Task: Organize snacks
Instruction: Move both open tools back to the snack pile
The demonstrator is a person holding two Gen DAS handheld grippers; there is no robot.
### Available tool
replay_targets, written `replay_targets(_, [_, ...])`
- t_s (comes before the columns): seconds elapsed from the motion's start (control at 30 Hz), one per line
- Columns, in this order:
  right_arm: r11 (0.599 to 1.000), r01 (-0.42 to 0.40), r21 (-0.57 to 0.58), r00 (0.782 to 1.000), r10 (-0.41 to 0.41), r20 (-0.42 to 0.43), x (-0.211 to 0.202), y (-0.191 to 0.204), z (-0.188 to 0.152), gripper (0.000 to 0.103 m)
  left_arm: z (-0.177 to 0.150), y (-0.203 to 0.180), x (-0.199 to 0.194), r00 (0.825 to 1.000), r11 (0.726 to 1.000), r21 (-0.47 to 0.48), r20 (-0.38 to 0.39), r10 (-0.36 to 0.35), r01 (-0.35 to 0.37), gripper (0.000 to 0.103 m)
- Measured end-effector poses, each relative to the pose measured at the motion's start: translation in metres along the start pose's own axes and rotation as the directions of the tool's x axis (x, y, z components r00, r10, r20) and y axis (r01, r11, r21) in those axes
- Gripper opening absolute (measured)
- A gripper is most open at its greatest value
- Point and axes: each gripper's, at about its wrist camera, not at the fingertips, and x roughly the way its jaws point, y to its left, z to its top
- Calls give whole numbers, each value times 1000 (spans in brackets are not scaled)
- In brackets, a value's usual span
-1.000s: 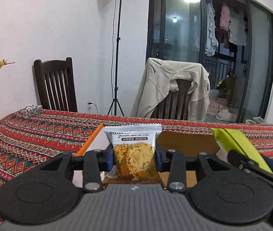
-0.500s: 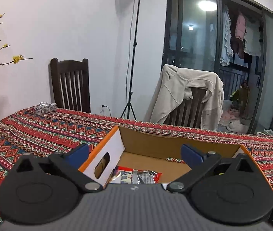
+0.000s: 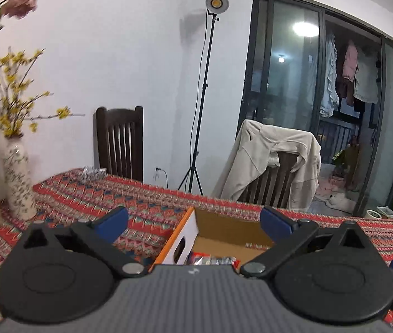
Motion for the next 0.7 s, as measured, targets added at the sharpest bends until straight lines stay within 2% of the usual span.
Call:
replay_targets(0.17, [998, 19, -65, 1000, -20, -18, -37, 4, -14, 103, -23, 22, -23, 999, 1000, 21, -51, 0, 1, 103])
replay_targets(0.3, [998, -23, -54, 998, 20, -53, -64, -8, -33, 103, -53, 40, -38, 995, 999, 52, -99, -7, 12, 103])
replay_targets(0.47, [995, -28, -99, 996, 19, -93, -92, -19, -59, 103, -83, 54, -45, 992, 996, 92, -123, -9, 20, 103])
replay_targets(0.6, [992, -25, -122, 991, 9, -131, -100, -22, -76, 103, -106, 59, -45, 996, 992, 124, -91, -23, 34, 103])
replay_targets(0.7, [987, -27, -157, 990, 5, -140, -103, -24, -84, 103, -125, 58, -40, 998, 987, 160, -69, 8, 3, 103])
